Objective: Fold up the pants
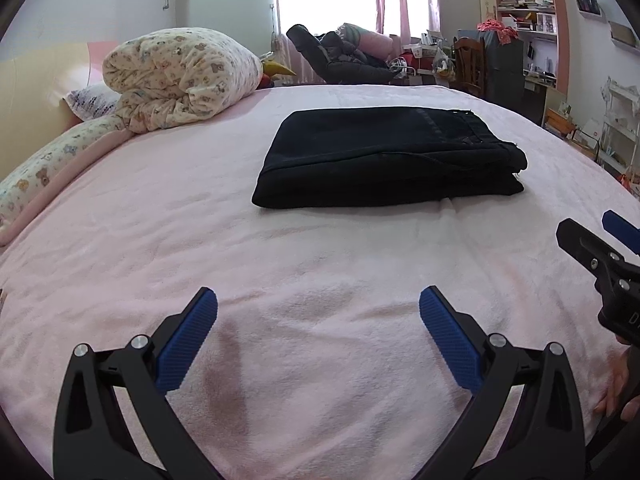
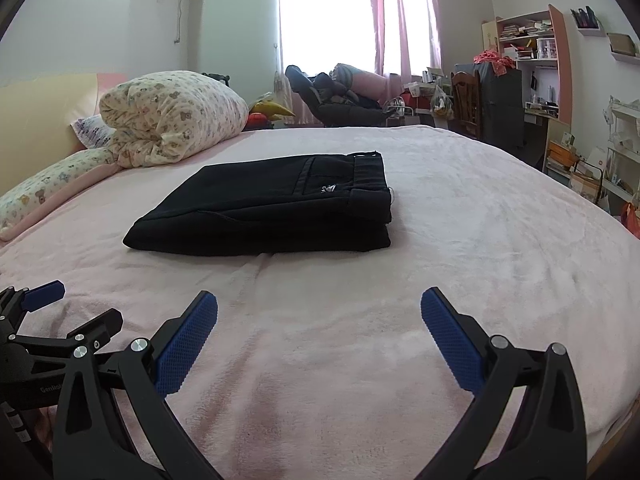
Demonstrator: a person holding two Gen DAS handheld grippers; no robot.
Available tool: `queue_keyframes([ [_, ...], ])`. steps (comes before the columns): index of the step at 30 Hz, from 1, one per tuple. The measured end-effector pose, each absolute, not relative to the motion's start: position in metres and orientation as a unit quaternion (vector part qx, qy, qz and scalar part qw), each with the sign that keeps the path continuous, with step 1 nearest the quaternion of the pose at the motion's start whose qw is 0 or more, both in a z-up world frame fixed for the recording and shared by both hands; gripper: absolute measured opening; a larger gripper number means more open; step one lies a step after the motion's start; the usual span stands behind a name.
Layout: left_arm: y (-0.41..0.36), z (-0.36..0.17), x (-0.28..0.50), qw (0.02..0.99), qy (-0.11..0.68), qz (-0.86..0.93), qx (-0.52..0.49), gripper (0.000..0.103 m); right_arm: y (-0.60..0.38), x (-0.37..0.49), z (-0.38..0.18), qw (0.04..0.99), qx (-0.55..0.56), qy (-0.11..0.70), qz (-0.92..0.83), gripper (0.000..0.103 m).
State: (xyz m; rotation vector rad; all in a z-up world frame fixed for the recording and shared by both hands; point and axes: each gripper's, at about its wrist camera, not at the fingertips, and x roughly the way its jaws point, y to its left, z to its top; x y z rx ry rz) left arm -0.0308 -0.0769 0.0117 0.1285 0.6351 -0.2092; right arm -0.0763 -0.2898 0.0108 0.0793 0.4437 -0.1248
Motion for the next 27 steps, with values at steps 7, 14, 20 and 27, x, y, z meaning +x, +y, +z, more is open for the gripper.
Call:
queue_keyframes([
  [7,-0.0782,0.0115,-0.0312,0.942,0.312,-0.105,0.069,0.101,-0.2904,-0.0756,0.0103,0.972,0.040,0.222,-0.061,0.102],
  [14,-0.0780,0.0109,-0.0302,0.941,0.316,-0.104,0.069,0.101,-0.2909,-0.0745,0.0098,0.972,0.039,0.224,-0.059,0.102],
  [20,-0.0777,0.0103,-0.0295,0.940,0.317,-0.105,0.067,0.101,-0.2911,-0.0745,0.0097,0.972,0.039,0.224,-0.059,0.102],
  [27,-0.0779,0.0103,-0.0296,0.940,0.317,-0.105,0.067,0.101,-0.2906,-0.0746,0.0097,0.972,0.039,0.224,-0.059,0.102],
])
